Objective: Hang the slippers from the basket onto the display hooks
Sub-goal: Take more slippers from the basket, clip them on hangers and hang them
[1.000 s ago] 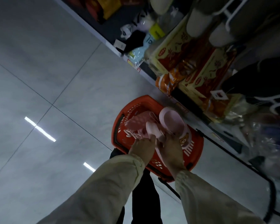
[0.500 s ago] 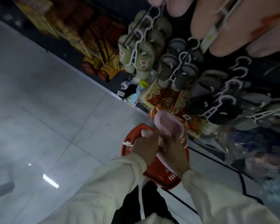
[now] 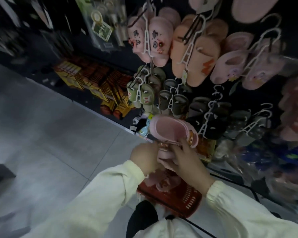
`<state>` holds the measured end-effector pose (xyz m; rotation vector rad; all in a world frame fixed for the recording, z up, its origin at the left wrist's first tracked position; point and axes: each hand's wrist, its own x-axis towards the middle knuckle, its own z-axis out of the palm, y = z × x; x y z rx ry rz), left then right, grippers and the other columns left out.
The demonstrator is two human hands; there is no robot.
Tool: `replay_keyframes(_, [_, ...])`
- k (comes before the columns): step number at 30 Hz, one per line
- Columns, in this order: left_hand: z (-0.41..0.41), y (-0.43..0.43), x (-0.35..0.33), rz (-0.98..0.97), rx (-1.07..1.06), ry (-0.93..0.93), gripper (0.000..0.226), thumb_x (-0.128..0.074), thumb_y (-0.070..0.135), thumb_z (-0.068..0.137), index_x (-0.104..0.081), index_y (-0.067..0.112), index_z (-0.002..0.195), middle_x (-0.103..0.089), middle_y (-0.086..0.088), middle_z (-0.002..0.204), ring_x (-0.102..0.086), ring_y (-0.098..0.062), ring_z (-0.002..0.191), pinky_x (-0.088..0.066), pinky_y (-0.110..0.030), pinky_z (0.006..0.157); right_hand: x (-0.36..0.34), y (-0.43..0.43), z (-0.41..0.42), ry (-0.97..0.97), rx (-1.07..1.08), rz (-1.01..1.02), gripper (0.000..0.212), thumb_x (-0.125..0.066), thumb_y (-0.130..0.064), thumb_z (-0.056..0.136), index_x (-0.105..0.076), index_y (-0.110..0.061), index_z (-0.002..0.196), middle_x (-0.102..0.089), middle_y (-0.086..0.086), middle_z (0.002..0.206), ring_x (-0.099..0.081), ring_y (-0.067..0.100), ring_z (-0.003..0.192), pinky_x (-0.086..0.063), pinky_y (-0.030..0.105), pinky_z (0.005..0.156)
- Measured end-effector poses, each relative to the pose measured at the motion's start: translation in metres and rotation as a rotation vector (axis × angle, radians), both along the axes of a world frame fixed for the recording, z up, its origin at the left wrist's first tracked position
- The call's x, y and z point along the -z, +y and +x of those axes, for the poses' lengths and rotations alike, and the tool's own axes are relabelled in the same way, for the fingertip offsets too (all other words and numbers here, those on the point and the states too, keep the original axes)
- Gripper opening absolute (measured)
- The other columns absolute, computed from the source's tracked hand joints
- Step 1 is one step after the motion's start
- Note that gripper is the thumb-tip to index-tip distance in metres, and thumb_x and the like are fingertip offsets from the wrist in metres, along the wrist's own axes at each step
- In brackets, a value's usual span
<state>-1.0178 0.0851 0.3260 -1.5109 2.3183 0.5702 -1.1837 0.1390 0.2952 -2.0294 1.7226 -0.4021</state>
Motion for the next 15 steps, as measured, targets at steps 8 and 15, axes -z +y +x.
replay_keyframes(8, [0.009,0.012,-0.062,-0.204,0.094,0.043,0.072,-0.072,0.041,0.081,-0.033,0.021,0.139,-0.059,-0.006,0.123,-0.066,-0.034,0.095,-0.052,-0.038,0.075,-0.080,0.018,-0.033,-0.167,-0.014,-0.206,0.018,-0.057,-0.030,0.097,-0.045,-0.027,0.109,-0.046,-0.007,0.108,-0.058,0.019,0.076,-0.052,0.043,0.063])
replay_keyframes(15, [-0.006,0.009,-0.130,-0.402,0.288,-0.091,0.061,-0.064,0.052,0.089,-0.046,0.015,0.135,-0.065,-0.004,0.116,-0.067,-0.030,0.094,-0.053,-0.037,0.076,-0.125,0.027,-0.058,-0.306,0.072,-0.276,0.047,-0.053,-0.042,0.098,-0.036,-0.027,0.139,-0.057,-0.009,0.129,-0.062,0.008,0.101,-0.053,0.032,0.080])
